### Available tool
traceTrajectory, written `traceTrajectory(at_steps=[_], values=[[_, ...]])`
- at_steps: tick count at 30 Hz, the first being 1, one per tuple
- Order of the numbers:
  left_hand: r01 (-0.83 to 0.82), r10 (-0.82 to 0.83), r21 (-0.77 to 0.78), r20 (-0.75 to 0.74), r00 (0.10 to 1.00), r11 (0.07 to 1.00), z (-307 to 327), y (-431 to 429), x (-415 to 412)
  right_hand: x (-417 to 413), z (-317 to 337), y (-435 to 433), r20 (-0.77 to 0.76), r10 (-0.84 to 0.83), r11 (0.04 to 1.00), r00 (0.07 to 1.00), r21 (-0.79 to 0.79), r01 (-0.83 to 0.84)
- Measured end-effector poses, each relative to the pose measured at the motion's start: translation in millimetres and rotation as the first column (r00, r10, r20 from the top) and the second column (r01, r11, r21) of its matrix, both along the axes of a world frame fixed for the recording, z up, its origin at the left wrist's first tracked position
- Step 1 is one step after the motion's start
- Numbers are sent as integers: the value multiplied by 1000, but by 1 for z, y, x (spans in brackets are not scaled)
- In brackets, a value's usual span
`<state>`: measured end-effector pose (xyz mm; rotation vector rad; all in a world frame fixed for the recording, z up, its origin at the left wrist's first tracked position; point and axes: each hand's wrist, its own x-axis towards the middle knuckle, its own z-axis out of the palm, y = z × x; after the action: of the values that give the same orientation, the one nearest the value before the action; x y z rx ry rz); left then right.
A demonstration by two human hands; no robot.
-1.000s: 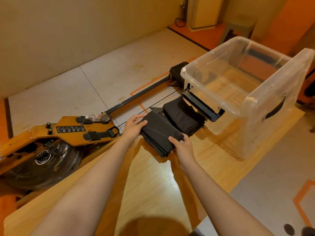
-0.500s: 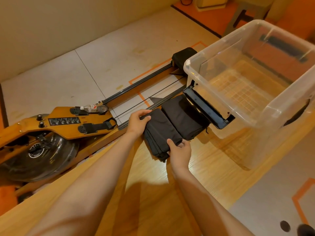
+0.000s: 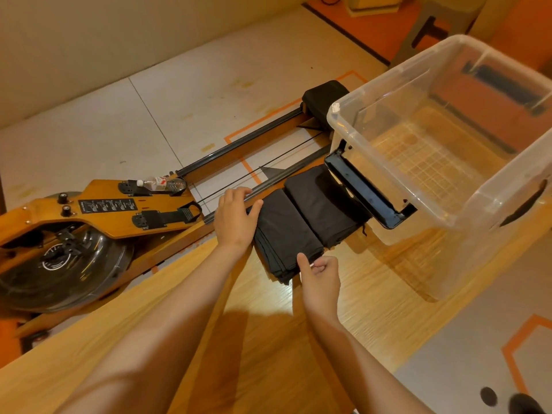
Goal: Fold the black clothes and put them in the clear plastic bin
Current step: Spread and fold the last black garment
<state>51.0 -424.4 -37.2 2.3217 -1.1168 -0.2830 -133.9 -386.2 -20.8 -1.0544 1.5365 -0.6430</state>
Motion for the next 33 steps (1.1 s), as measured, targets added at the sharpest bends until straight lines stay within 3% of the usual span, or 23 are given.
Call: traceTrajectory(at_steps=[3, 6, 8, 10, 13, 15, 24, 27, 30, 33], values=[[85, -78, -80, 83, 993, 993, 3, 8, -2, -5, 8, 5, -117, 214, 927, 970, -289, -240], [208, -198, -64, 133, 971, 976, 7, 17, -15, 2, 8, -11, -394, 364, 665, 844, -524, -531], [268, -261, -31, 141, 955, 963, 7, 21, -26, 14, -2, -30, -574, 376, 478, 727, -553, -683], [313, -317, 47, 127, 940, 949, 4, 23, -35, 25, -14, -46, -722, 377, 367, 581, -459, -809], [344, -387, 266, 132, 912, 901, -8, 27, -40, 27, -29, -56, -837, 383, 332, 391, -270, -904], [331, -411, 372, 157, 898, 867, -16, 30, -39, 25, -37, -55, -872, 367, 329, 322, -202, -922], [290, -427, 493, 190, 884, 820, -16, 27, -42, 26, -40, -53, -865, 401, 354, 302, -158, -922], [285, -423, 506, 179, 888, 814, -11, 27, -42, 27, -34, -55, -883, 419, 287, 210, -91, -954], [241, -350, 453, 174, 921, 858, 0, 31, -47, 24, -21, -57, -881, 444, 232, 162, -62, -971], [155, -208, 326, 133, 969, 932, 14, 41, -56, 20, -7, -52, -884, 402, 231, 238, -153, -961]])
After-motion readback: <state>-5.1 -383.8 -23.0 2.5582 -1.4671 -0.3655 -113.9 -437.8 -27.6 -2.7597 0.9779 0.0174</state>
